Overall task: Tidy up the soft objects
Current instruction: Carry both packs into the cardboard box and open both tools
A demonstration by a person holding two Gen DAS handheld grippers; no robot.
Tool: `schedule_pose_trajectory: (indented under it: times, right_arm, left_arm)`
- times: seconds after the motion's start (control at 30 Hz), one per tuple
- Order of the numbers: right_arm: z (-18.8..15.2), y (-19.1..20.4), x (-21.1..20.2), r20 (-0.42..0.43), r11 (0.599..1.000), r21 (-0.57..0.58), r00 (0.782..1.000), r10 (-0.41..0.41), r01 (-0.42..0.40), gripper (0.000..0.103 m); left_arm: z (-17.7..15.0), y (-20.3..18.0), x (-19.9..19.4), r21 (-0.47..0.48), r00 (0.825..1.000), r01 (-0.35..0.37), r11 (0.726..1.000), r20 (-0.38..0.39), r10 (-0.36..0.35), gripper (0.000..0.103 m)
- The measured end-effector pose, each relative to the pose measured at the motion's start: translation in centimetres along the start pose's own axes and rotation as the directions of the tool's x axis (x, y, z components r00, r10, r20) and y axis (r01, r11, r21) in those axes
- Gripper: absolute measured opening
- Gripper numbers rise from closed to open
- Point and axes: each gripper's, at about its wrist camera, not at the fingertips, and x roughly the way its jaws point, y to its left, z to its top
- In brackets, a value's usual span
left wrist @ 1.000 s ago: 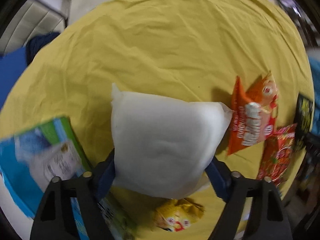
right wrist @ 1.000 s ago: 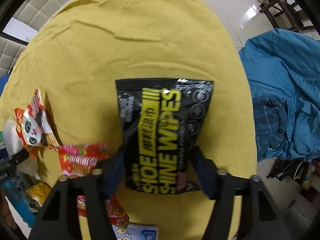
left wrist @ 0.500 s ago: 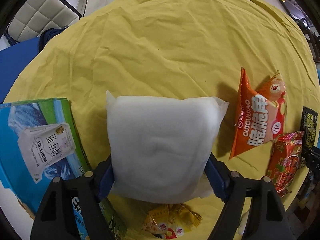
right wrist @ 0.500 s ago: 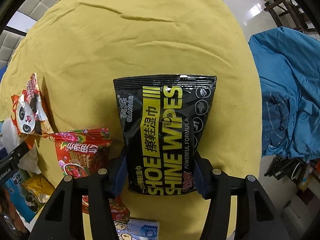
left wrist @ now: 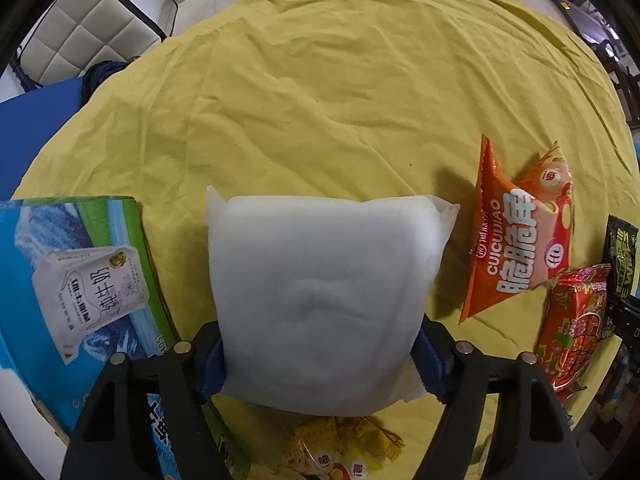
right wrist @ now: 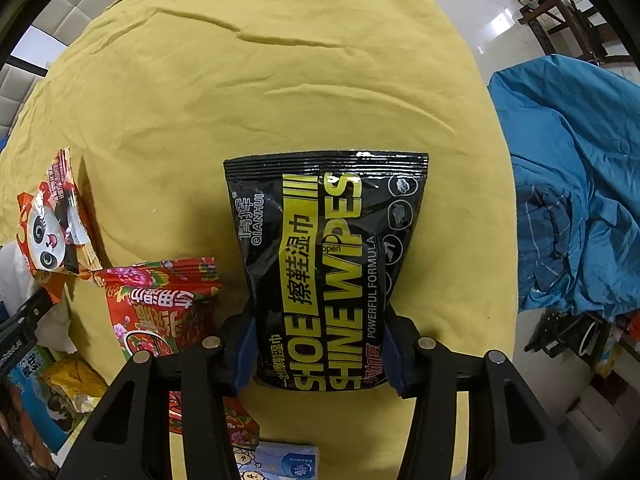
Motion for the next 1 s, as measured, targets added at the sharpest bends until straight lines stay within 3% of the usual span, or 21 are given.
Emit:
schedule_pose_trajectory:
  times: [0.37,0.63,0.87,1.0]
  right_arm:
    - [-1.8,0.7,-3.7,0.077,1.0,-0.029,0.997,-0.006,0.008,0.049]
    - [-4.5,2.4,-9.1,0.155,0.995,-0.086,0.986,0.056,-0.043,0.049]
    - [-8.9,7.0,-14.3,0.208,0.977,-0.182,0.966,0.153,-0.115,0.049]
    - [-12.1,11.4,-17.1,0.22,0.957,-0.242,0.952,0.214,-0.159,0.049]
  left_arm:
    - [-3.8,-0.1,-2.8,-0.01,0.998,0.016,1.0,0.058,-0.015,0.069]
    - [-6.9,-0.8,-8.7,0.0,0.984,0.061,0.998,0.17,-0.06,0.069]
    - [-9.5,1.1,-15.0,-0.013,0.959,0.152,0.988,0.244,-0.144,0.069]
    - [-11.1,3.4,-17.0,-0.034,0.948,0.173,0.984,0.276,-0.157,0.069]
